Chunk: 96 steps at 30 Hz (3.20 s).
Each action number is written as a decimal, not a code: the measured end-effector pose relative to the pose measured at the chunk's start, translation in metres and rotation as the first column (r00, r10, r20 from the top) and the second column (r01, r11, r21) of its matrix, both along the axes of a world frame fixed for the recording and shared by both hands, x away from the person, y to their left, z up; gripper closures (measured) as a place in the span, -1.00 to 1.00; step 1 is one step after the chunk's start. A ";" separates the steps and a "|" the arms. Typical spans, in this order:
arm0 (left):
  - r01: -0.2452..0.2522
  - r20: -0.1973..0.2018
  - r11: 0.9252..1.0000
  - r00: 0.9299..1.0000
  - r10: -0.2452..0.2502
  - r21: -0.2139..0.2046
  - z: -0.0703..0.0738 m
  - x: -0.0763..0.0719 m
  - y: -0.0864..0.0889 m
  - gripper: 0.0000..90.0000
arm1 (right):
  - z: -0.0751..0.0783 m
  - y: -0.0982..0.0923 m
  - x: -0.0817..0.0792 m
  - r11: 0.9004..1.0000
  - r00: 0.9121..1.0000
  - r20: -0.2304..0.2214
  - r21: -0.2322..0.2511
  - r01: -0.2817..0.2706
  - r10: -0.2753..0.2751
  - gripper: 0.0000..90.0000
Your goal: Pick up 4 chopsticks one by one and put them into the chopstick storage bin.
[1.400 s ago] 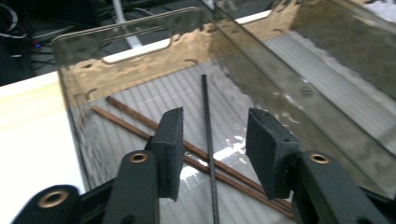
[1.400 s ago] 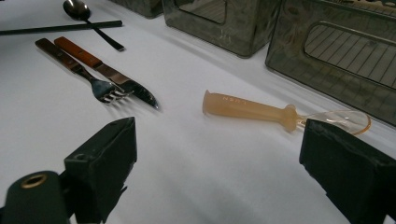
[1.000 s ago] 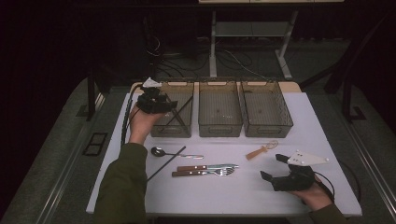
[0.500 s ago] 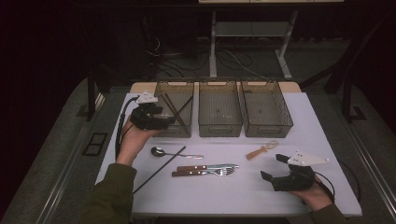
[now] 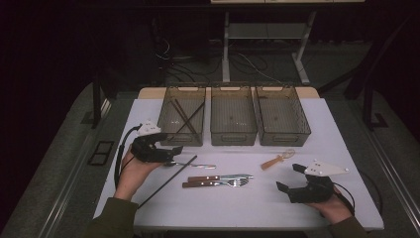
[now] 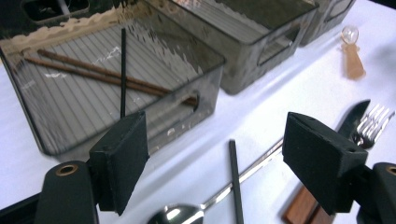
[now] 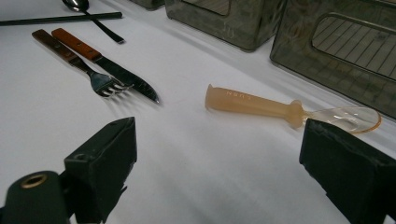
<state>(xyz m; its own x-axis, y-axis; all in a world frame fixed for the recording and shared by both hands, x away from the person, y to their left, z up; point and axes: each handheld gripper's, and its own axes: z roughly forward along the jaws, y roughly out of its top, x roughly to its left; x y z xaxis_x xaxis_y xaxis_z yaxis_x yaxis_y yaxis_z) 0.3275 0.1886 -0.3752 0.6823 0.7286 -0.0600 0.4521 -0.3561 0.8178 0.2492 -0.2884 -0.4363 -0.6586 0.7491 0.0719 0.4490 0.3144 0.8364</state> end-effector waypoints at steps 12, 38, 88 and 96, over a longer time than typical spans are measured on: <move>0.022 -0.011 0.999 1.000 -0.022 0.036 -0.025 -0.041 0.015 -0.30 | -0.001 0.000 0.000 1.000 1.000 0.001 -0.004 0.006 -0.006 -0.75; 0.073 -0.151 0.993 0.987 -0.059 0.090 -0.059 -0.052 0.024 0.70 | -0.001 0.001 -0.001 1.000 1.000 0.007 -0.024 0.004 -0.004 -0.75; 0.078 -0.187 0.993 0.981 -0.061 0.087 -0.050 -0.049 0.028 0.91 | -0.001 0.001 0.000 1.000 1.000 0.010 -0.025 -0.001 0.002 -0.75; 0.086 -0.181 0.996 0.980 -0.080 0.030 -0.042 -0.048 0.030 0.91 | -0.001 0.001 0.000 1.000 1.000 0.009 -0.030 -0.004 0.004 -0.75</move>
